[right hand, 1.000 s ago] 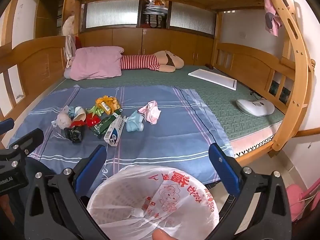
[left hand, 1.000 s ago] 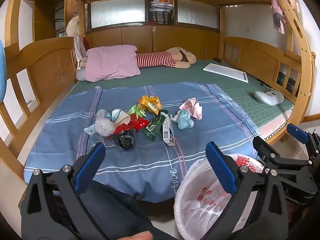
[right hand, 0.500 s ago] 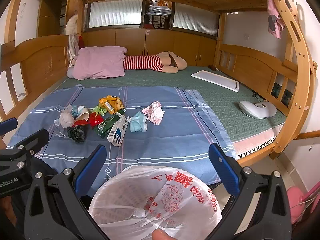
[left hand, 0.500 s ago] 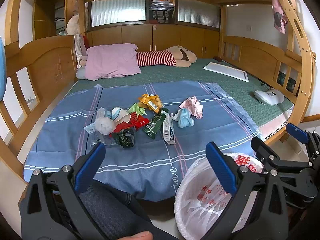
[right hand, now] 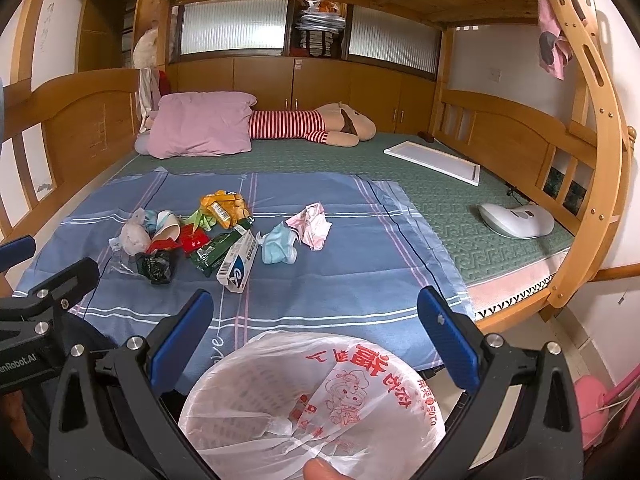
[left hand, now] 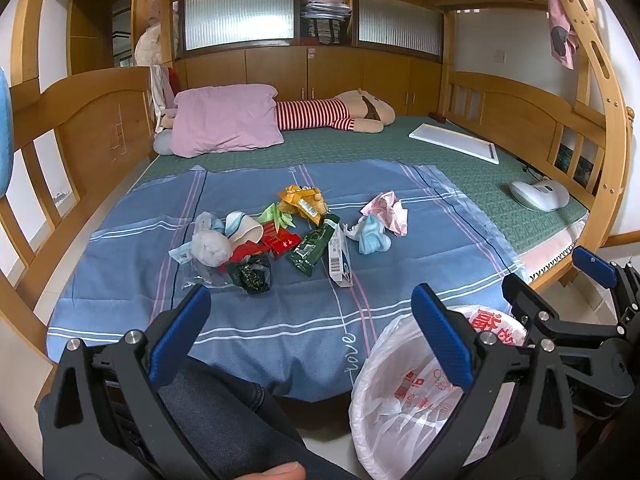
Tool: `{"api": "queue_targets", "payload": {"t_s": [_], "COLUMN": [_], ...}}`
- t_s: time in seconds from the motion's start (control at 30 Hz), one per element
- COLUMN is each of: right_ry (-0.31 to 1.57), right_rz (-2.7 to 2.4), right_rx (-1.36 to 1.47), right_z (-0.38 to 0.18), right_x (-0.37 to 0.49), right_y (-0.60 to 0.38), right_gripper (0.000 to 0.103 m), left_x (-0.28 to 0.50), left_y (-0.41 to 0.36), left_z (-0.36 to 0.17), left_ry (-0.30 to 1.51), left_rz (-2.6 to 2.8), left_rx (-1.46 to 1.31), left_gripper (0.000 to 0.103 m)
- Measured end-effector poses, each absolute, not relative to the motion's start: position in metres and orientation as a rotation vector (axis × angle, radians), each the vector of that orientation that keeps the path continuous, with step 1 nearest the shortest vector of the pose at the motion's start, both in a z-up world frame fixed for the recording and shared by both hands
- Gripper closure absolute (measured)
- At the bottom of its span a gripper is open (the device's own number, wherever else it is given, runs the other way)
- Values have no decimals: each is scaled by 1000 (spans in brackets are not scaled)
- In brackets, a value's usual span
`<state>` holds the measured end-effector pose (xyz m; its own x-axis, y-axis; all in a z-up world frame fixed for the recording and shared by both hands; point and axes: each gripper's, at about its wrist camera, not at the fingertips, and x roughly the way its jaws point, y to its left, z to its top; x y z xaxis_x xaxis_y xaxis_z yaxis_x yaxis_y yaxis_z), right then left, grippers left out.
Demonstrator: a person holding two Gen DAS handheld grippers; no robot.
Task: Collect trash
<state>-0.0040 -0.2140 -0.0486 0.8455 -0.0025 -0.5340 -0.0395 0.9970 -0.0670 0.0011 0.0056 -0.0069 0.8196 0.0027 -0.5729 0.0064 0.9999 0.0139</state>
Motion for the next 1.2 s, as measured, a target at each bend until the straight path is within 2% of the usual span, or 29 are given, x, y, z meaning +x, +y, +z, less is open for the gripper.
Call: {"api": "queue_targets", "payload": {"t_s": [1.2], "right_ry": [552], "right_rz": [-6], "right_rx": [-66], "right_z": [-45], "right_x": [-3], "right_y": [-225], "right_gripper": [3], "left_x": [7], "left_y": [10], "left_z": [-9], "left_ry": [631], "left_rz": [19], "left_rx": [30], "left_gripper": [3]}}
